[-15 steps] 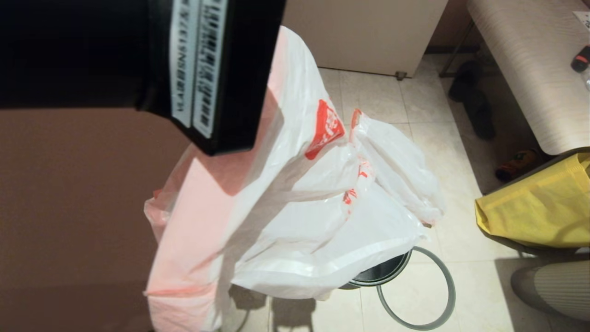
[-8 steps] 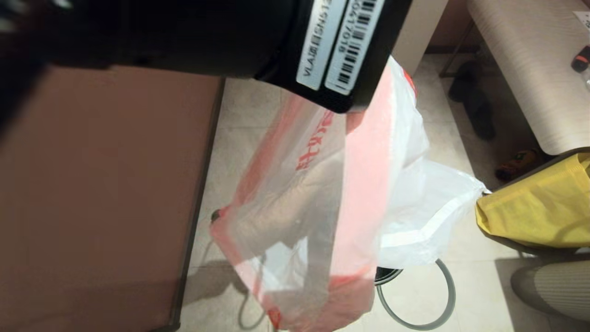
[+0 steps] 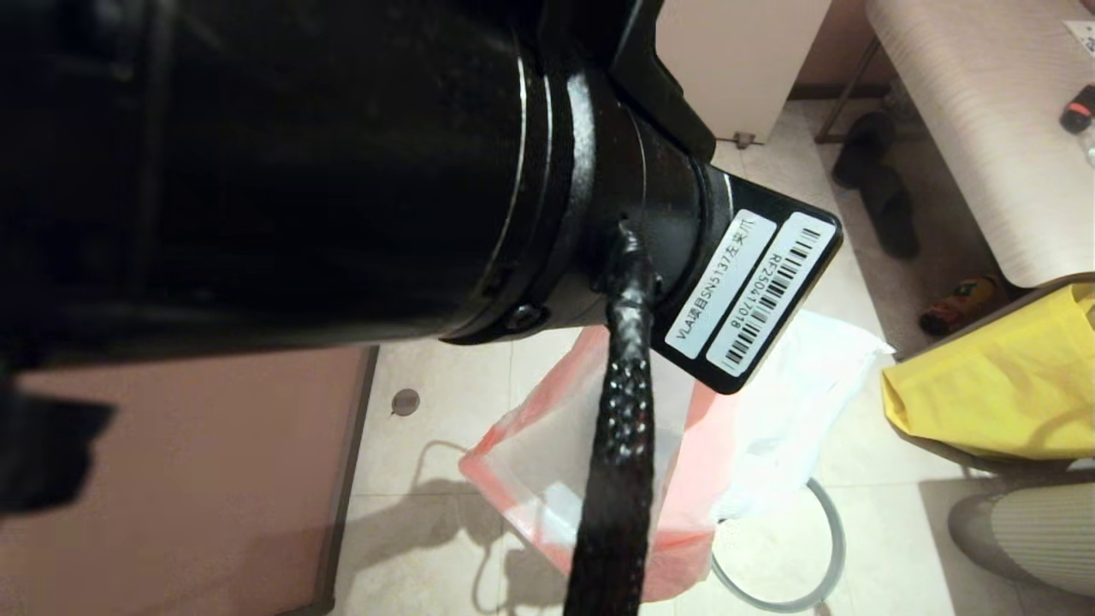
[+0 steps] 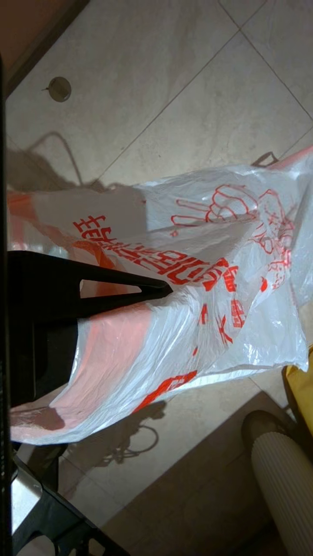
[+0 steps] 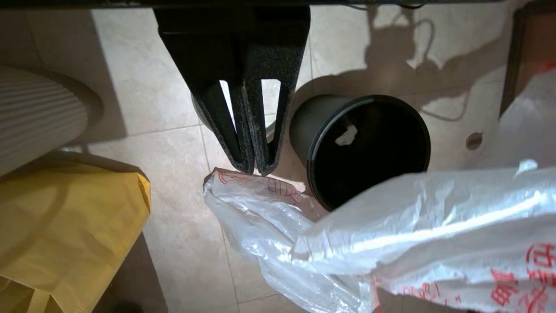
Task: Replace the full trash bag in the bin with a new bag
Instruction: Put the new garbage bag on the trash can
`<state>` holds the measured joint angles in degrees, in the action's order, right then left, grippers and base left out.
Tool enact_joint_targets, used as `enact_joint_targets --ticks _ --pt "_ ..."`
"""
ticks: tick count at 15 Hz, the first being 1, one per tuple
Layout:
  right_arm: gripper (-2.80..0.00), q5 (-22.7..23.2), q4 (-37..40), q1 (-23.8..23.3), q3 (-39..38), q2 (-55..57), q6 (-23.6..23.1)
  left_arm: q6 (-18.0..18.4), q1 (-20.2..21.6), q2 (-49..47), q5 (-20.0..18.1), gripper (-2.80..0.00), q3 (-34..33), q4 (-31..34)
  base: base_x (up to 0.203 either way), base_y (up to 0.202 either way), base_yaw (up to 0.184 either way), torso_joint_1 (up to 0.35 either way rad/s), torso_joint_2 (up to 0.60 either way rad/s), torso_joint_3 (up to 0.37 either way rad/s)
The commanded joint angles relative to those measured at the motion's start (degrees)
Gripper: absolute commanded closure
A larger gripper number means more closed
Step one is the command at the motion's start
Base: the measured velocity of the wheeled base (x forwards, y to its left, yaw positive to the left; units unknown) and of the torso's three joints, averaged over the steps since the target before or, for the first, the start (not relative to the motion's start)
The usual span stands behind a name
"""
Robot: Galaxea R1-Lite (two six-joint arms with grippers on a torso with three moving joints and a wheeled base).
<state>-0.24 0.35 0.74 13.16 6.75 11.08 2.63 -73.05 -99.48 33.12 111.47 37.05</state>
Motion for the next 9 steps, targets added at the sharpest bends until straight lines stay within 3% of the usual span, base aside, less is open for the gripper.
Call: enact_joint_targets --ticks 1,6,9 --pt "0.0 0.1 -3.26 0.62 3.71 13.35 1.67 2.27 0.06 0.91 0.33 0.0 0.58 -0.58 0.0 0.0 0.0 0.0 0.0 0.0" --pt "0.0 0.12 -22.81 1.02 6.78 40.38 6.51 3.33 -1.87 5.43 1.85 0.0 0.57 -0.09 0.0 0.0 0.0 0.0 0.0 0.0" --pt "0.0 -0.05 -35.91 1.08 10.12 55.54 8.4 2.78 -2.66 6.36 5.54 0.0 0.59 1.41 0.0 0.0 0.0 0.0 0.0 0.0"
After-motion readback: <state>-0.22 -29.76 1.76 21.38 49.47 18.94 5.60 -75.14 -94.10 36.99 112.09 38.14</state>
